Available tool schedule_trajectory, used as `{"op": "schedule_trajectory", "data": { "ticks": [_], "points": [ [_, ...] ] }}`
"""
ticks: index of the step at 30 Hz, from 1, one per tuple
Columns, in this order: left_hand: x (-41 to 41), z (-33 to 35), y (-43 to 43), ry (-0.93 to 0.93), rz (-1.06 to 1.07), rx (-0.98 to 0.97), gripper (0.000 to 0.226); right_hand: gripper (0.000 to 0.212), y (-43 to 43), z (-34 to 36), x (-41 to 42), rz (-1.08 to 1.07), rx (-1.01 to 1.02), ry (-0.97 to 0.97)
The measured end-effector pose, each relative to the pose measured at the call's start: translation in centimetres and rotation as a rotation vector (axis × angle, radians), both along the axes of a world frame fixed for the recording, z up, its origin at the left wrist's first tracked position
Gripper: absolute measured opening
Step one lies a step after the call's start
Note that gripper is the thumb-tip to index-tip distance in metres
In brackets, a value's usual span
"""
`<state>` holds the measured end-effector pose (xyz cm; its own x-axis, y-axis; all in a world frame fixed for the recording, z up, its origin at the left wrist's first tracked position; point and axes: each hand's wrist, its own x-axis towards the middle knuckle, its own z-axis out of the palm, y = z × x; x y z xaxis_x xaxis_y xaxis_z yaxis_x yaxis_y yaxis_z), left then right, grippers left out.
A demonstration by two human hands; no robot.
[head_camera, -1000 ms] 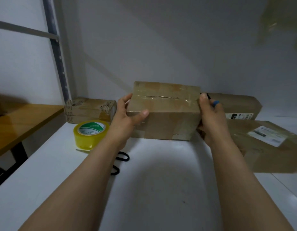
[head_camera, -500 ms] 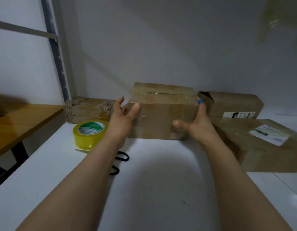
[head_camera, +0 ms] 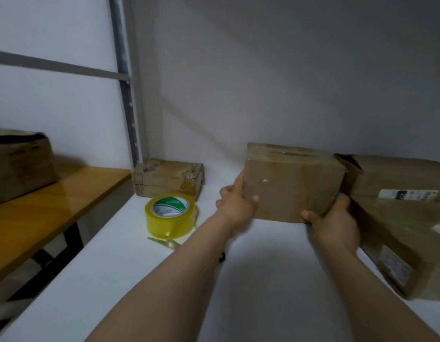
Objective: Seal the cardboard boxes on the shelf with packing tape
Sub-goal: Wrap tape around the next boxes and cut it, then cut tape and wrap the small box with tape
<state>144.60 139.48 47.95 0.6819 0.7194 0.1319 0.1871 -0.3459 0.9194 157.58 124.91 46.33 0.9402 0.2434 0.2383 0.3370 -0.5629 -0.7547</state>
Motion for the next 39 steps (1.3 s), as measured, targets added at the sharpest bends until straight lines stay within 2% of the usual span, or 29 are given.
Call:
{"op": "schedule_trajectory", "data": {
  "ticks": [1,5,8,11,14,17,21,24,27,30,31,32,34,37,39],
  "points": [
    [0.5,0.4,-0.1,0.037,-0.017,-0.027,0.075,0.075,0.1,-0.1,0.3,-0.030,-0.011,-0.005],
    [4.3,-1.1,1.8,-0.068,-0.120,-0.202,0.107,0.078,0.1,0.2,0.6,-0.044,0.001,0.004],
    [3.8,0.8,0.0,0.006,-0.124,-0.243,0.109,0.076,0.7,0.5,0.6,-0.011,0.109,0.099],
    [3.0,3.3,0.0,0.123,0.022,-0.002,0.076,0.059,0.9,0.6,0.9,-0.029,0.025,0.109],
    [1.3,5.6,2.2,0.086,0.169,0.144,0.051,0.025,0.8,1.0,1.0,0.020,-0.094,0.008],
    [-1.1,6.5,3.7,0.085,0.280,0.225,0.045,0.040,1.4,0.2,0.7,0.132,-0.199,-0.132],
    [-4.2,6.5,7.4,0.188,0.488,0.392,0.046,0.040,2.1,-0.5,0.1,0.233,-0.296,-0.197],
    [-6.6,5.7,9.7,0.339,0.638,0.401,0.055,0.036,2.4,-0.3,-1.4,0.323,-0.257,-0.169],
    [-9.3,5.1,12.4,0.306,0.806,0.261,0.064,0.033,4.3,0.6,-4.0,0.466,-0.106,-0.051],
    [-11.1,4.3,13.8,0.050,0.832,0.002,0.055,0.027,7.8,2.5,-6.3,0.652,0.023,0.063],
    [-11.3,3.7,14.3,0.119,0.794,-0.002,0.048,0.025,9.0,3.0,-7.0,0.707,0.055,0.130],
    [-11.5,3.4,14.5,0.231,0.746,0.073,0.044,0.030,10.3,3.5,-7.7,0.757,0.082,0.207],
    [-11.9,3.7,14.4,-0.039,0.723,-0.244,0.039,0.044,12.6,4.1,-8.5,0.805,0.127,0.350],
    [-12.5,3.0,14.9,-0.066,0.636,-0.274,0.016,0.043,15.6,3.8,-9.0,0.796,0.216,0.539],
    [-12.4,3.0,14.8,-0.070,0.528,-0.340,0.023,0.042,16.8,3.2,-8.9,0.760,0.307,0.675]
  ]
}}
